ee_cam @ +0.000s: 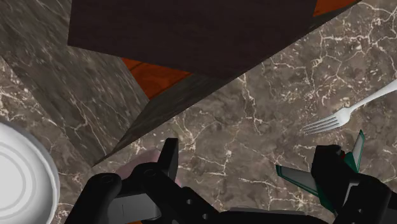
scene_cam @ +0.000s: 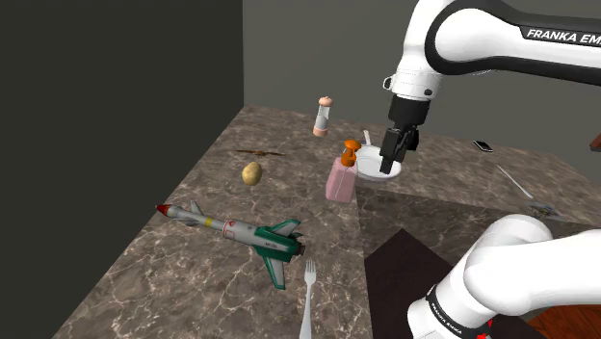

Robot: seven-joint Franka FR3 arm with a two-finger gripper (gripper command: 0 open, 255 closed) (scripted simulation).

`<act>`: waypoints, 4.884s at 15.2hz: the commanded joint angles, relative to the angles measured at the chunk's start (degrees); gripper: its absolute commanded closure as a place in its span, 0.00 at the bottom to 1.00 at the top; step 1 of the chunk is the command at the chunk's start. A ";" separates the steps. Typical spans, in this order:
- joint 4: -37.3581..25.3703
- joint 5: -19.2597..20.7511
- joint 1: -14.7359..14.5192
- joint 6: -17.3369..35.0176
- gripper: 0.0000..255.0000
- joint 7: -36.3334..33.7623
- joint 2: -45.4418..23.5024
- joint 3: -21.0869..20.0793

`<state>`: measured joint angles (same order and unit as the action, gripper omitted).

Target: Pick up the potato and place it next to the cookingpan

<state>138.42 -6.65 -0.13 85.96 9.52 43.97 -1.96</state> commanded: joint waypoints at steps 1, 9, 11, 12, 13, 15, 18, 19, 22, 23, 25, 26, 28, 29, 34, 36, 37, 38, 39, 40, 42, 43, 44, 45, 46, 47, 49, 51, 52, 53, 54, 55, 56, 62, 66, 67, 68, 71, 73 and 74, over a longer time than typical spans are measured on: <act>0.00 0.00 0.00 0.00 0.00 0.00 0.00 0.00; -1.48 -4.42 0.75 13.58 0.00 -15.11 -11.63 -9.41; -2.78 -4.66 1.19 16.78 0.00 -18.91 -15.32 -11.58; -3.56 -4.62 1.43 18.33 0.00 -20.85 -17.25 -12.62; -4.43 -4.46 1.69 19.82 0.00 -22.80 -19.24 -13.62; -6.42 -3.79 2.24 22.65 0.00 -26.81 -23.38 -15.52; -10.03 -1.86 3.09 26.39 0.00 -33.08 -29.92 -18.04; -11.39 -0.97 3.36 27.49 0.00 -35.24 -32.17 -18.79; -15.98 2.39 3.81 30.21 0.00 -41.91 -39.12 -20.49; -17.67 3.70 3.85 30.91 0.00 -44.17 -41.48 -20.88; -21.31 6.50 3.67 31.99 0.00 -48.64 -46.24 -21.33; -23.25 7.94 3.43 32.37 0.00 -50.83 -48.63 -21.36; -27.41 10.79 2.69 32.79 0.00 -55.03 -53.38 -21.10; -29.62 12.16 2.22 32.84 0.00 -57.02 -55.74 -20.84; -42.08 17.91 -0.94 31.71 0.00 -65.52 -67.41 -18.37; -47.84 19.62 -2.35 30.65 0.00 -68.21 -72.10 -17.10; -47.85 19.60 -2.39 30.65 0.00 -68.20 -72.11 -17.05; -47.50 19.72 -2.41 31.28 0.00 -68.28 -72.39 -16.96; -47.16 19.85 -2.42 31.89 0.00 -68.36 -72.68 -16.88; -46.83 19.99 -2.43 32.51 0.00 -68.45 -72.99 -16.80; -46.22 20.27 -2.46 33.72 0.00 -68.63 -73.62 -16.64; -45.94 20.41 -2.48 34.32 0.00 -68.72 -73.96 -16.55; -45.53 20.65 -2.52 35.25 0.00 -68.86 -74.50 -16.41; -45.51 20.64 -2.51 35.26 0.00 -68.86 -74.49 -16.41; -45.52 20.64 -2.52 35.26 0.00 -68.86 -74.50 -16.41; -45.52 20.64 -2.52 35.25 0.00 -68.86 -74.50 -16.41; -45.53 20.65 -2.52 35.25 0.00 -68.86 -74.50 -16.41; -45.53 20.65 -2.52 35.25 0.00 -68.86 -74.50 -16.41; -45.53 20.64 -2.51 35.25 0.00 -68.86 -74.50 -16.41; -45.53 20.64 -2.51 35.25 1.00 -68.86 -74.50 -16.41; -45.53 20.64 -2.51 35.25 1.00 -68.86 -74.50 -16.41; -45.56 20.64 -2.52 35.22 1.00 -68.86 -74.50 -16.41; -45.56 20.64 -2.52 35.23 1.00 -68.86 -74.51 -16.41; -45.53 20.65 -2.52 35.25 1.00 -68.86 -74.50 -16.41; -46.64 20.05 -2.37 32.87 1.00 -68.41 -73.15 -16.74; -46.95 19.91 -2.34 32.26 1.00 -68.30 -72.84 -16.82; -47.28 19.78 -2.31 31.65 1.00 -68.19 -72.54 -16.89; -48.36 19.38 -2.25 29.77 1.00 -67.88 -71.69 -17.09; -49.15 19.14 -2.22 28.50 1.00 -67.67 -71.18 -17.21; -49.57 19.03 -2.21 27.85 1.00 -67.57 -70.93 -17.27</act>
<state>89.50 12.46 -2.34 114.55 -58.20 -27.04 -19.20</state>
